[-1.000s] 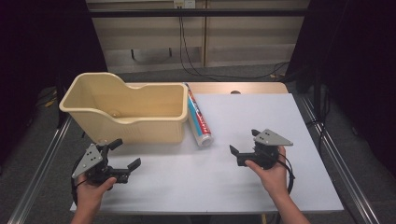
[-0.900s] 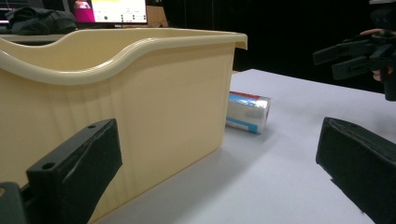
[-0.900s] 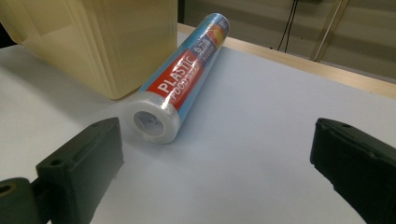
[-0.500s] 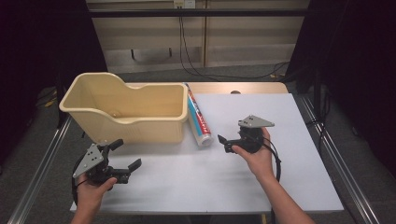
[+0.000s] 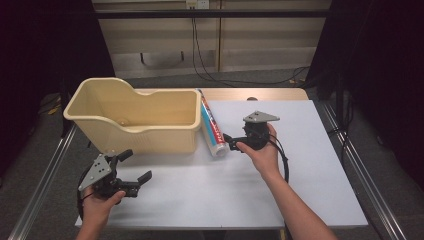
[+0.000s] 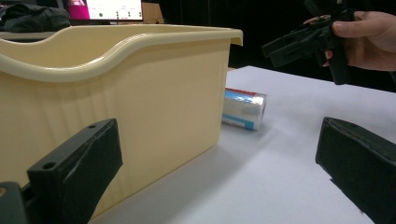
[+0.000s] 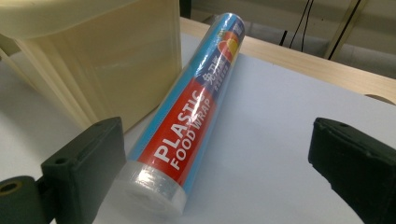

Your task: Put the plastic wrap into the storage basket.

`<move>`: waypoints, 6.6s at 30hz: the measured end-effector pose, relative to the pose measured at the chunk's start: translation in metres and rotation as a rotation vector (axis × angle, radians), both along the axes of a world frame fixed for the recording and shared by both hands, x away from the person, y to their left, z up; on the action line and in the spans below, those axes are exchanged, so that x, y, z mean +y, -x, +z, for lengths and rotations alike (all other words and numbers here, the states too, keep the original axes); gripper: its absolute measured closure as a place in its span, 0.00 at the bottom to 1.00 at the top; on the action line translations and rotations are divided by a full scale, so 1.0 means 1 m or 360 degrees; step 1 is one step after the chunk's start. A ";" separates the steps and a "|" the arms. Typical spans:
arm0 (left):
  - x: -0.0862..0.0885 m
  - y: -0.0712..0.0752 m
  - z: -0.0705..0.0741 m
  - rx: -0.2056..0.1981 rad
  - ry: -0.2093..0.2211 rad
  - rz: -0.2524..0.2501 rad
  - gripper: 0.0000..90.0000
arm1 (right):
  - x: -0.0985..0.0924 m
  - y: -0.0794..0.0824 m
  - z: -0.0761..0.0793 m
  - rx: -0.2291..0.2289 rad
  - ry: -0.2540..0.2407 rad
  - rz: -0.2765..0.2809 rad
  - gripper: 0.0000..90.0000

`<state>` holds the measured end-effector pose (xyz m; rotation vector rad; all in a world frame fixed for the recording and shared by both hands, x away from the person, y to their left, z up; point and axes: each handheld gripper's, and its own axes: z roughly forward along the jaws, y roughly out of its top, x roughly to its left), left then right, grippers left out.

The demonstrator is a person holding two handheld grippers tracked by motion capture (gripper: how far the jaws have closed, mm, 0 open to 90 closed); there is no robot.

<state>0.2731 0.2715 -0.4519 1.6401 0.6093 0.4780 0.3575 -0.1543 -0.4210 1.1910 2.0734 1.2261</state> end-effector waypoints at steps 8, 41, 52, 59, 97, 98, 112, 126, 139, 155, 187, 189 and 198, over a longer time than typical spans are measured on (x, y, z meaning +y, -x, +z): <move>0.000 0.000 0.000 0.0007 -0.0002 -0.0004 0.00 | 0.017 -0.022 0.001 0.0090 0.0044 0.0005 0.03; -0.001 -0.001 -0.001 0.0022 -0.0029 -0.0015 0.00 | 0.051 -0.084 -0.027 0.0432 0.0115 0.0016 0.11; 0.001 -0.001 -0.002 0.0019 -0.0032 -0.0008 0.00 | 0.063 -0.093 -0.035 0.0582 0.0111 0.0053 0.24; 0.002 -0.001 -0.002 0.0020 -0.0036 -0.0001 0.00 | 0.062 -0.095 -0.038 0.0681 0.0076 0.0021 0.29; 0.000 -0.002 -0.002 0.0019 -0.0058 -0.0003 0.01 | -0.013 -0.105 -0.029 0.0861 0.0353 -0.0285 0.35; 0.000 -0.001 -0.002 0.0023 -0.0060 -0.0005 0.01 | -0.014 -0.103 -0.029 0.0875 0.0350 -0.0277 0.35; 0.000 0.006 0.001 0.0002 -0.0066 0.0005 0.01 | -0.037 -0.042 -0.024 0.0943 0.0404 -0.0183 0.35; 0.000 0.007 0.000 0.0011 -0.0087 0.0000 0.01 | -0.019 -0.069 -0.020 0.1039 0.0459 -0.0168 0.21; 0.001 0.002 -0.002 0.0017 -0.0093 -0.0010 0.01 | 0.000 -0.110 -0.035 0.1158 0.0573 -0.0184 0.26; 0.000 0.001 -0.001 0.0021 -0.0077 -0.0004 0.01 | -0.009 -0.108 -0.018 0.1121 0.0665 -0.0137 0.36; -0.001 0.002 0.000 0.0021 -0.0063 -0.0017 0.01 | -0.017 -0.100 0.090 0.0923 0.0636 0.0071 0.36; -0.002 0.002 0.000 0.0021 -0.0060 -0.0017 0.01 | -0.014 -0.100 0.098 0.0901 0.0652 0.0079 0.36; -0.002 0.003 0.000 0.0021 -0.0061 -0.0020 0.01 | 0.002 -0.100 0.124 0.0823 0.0643 0.0198 0.36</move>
